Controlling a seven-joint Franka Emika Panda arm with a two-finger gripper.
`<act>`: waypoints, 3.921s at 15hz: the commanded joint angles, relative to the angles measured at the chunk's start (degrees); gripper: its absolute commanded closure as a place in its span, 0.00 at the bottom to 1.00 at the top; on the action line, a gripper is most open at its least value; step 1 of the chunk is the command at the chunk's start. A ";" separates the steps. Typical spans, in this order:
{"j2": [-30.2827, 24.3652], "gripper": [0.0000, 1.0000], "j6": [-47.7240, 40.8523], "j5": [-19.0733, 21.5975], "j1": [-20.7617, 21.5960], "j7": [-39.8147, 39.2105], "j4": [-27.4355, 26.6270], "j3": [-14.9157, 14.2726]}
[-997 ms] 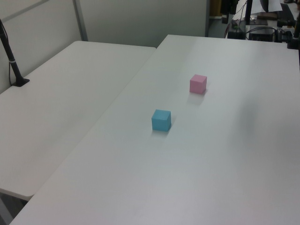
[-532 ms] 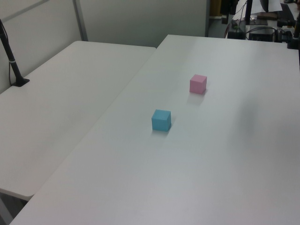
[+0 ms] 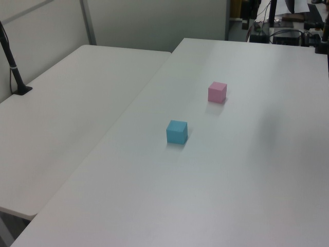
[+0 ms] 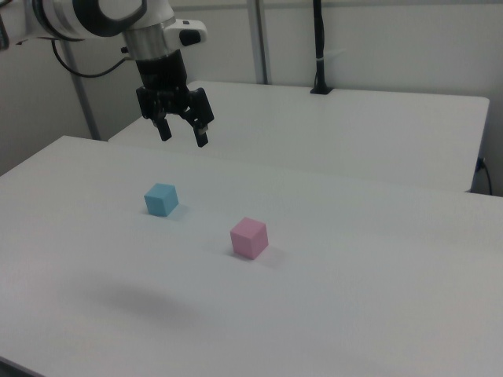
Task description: Put blue cube on pink cube
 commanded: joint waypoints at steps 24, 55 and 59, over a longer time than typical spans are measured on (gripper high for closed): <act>7.20 0.00 21.09 2.77 1.11 4.83 -8.14 6.46; 32.61 0.00 27.25 -7.94 11.48 20.49 7.05 15.09; 35.86 0.00 27.25 -8.29 11.83 20.76 10.66 15.00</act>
